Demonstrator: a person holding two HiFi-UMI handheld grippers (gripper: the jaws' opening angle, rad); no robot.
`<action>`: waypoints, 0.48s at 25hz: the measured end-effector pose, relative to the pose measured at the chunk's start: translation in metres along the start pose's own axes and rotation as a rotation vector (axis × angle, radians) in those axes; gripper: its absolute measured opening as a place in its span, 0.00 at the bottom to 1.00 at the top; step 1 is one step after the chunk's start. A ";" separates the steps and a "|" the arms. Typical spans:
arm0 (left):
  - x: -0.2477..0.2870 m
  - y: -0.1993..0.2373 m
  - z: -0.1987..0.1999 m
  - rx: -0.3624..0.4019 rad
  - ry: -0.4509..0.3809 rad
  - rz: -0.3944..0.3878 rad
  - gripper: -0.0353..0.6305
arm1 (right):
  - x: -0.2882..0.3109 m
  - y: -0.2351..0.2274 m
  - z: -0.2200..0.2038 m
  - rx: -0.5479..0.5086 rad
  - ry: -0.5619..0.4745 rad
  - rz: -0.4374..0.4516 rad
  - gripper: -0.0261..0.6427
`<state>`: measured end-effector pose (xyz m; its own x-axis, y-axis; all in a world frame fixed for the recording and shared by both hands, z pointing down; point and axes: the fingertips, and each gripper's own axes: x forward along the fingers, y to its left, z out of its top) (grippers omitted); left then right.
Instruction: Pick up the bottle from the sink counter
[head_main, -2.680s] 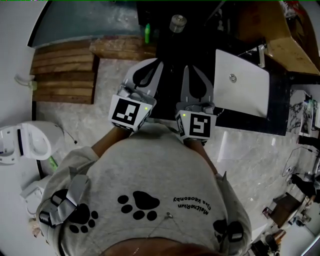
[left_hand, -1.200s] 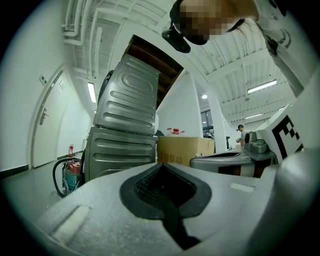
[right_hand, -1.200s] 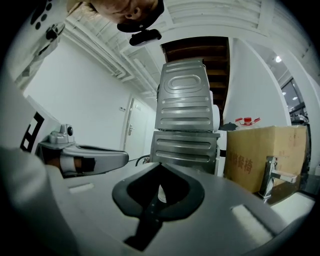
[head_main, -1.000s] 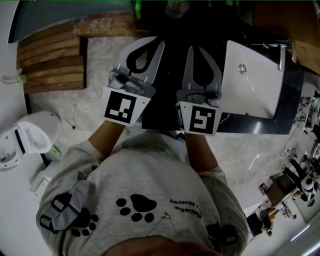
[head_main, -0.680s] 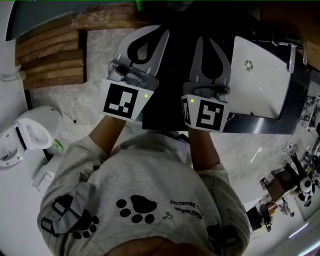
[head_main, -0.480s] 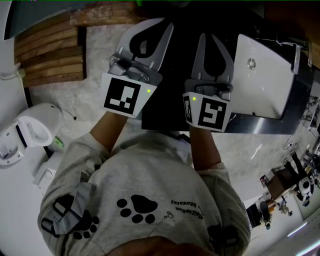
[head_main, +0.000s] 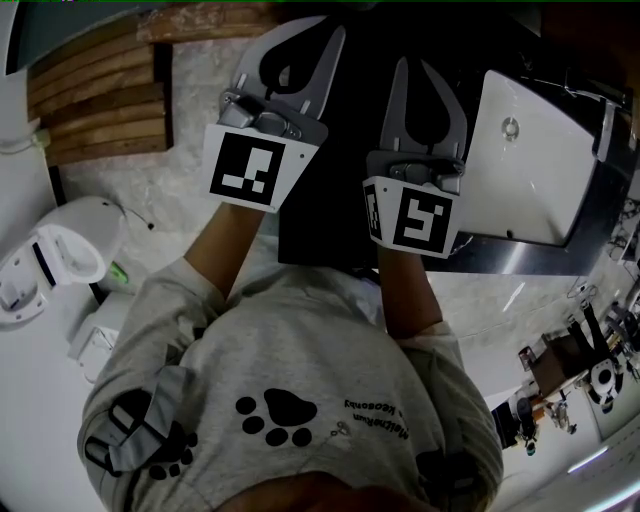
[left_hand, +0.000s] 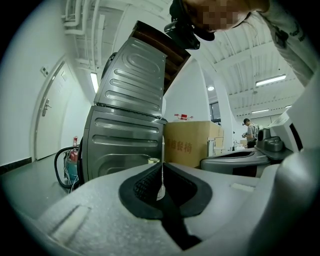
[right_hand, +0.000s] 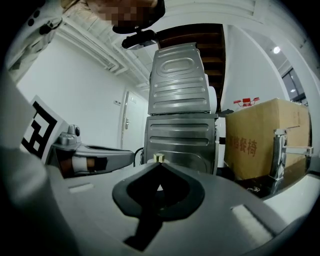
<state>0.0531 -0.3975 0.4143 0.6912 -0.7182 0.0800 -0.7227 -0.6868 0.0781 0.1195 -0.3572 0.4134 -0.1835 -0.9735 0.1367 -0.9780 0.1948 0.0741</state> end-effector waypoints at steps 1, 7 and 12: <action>0.003 0.001 -0.002 0.001 0.008 0.002 0.09 | 0.002 -0.001 -0.001 0.004 0.003 0.002 0.04; 0.017 0.009 -0.012 -0.003 0.041 0.020 0.15 | 0.010 -0.002 -0.007 0.017 0.013 0.012 0.04; 0.029 0.008 -0.019 -0.012 0.063 0.011 0.23 | 0.012 -0.006 -0.012 0.017 0.024 0.010 0.04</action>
<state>0.0670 -0.4218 0.4366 0.6825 -0.7167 0.1432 -0.7301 -0.6775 0.0889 0.1245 -0.3691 0.4266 -0.1910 -0.9683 0.1611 -0.9778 0.2021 0.0553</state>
